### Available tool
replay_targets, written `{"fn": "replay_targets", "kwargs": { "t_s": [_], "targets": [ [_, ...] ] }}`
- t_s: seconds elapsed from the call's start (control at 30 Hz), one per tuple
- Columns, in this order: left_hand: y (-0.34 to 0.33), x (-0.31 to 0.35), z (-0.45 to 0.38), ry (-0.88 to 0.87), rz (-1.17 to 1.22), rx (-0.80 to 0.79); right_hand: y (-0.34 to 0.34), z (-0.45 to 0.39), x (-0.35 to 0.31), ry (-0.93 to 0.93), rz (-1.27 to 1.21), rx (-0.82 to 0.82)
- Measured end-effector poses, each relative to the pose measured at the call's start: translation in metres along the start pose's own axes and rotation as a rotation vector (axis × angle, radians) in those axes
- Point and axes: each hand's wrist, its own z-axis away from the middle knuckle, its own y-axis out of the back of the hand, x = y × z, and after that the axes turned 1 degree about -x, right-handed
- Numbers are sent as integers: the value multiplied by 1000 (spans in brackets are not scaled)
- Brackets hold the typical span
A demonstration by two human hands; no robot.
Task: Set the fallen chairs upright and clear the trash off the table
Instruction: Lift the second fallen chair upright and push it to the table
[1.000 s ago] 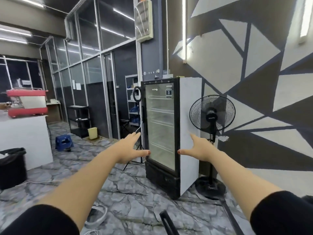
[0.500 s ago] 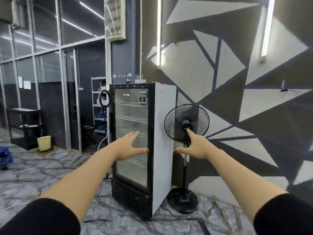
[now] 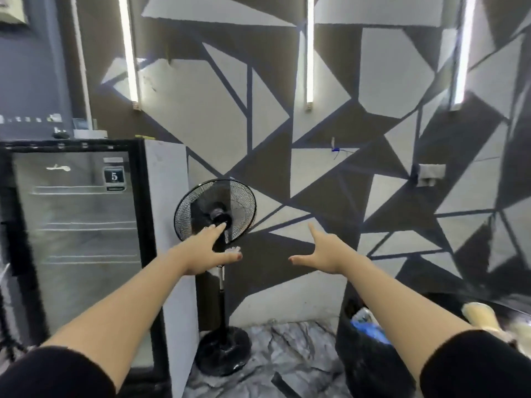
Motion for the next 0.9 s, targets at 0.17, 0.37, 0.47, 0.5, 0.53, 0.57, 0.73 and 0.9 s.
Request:
{"fn": "replay_targets", "kwargs": {
  "t_s": [0.17, 0.37, 0.47, 0.5, 0.53, 0.57, 0.73, 0.9],
  "targets": [
    [-29, 16, -36, -140, 66, -73, 8, 38, 30, -177, 21, 47],
    [-73, 71, -64, -313, 96, -183, 38, 105, 75, -404, 99, 140],
    [-91, 105, -67, -391, 138, -213, 50, 143, 93, -509, 111, 176],
    [-96, 116, -67, -416, 145, -224, 54, 156, 97, -538, 110, 187],
    [-101, 127, -65, -444, 145, -236, 58, 168, 101, -569, 113, 199],
    [-105, 138, -63, -472, 144, -249, 63, 180, 105, -598, 123, 207],
    [-119, 194, -46, -580, 175, -293, 89, 234, 120, -674, 164, 250],
    [-137, 240, -20, -648, 185, -327, 109, 285, 129, -721, 215, 264]
  ]
}}
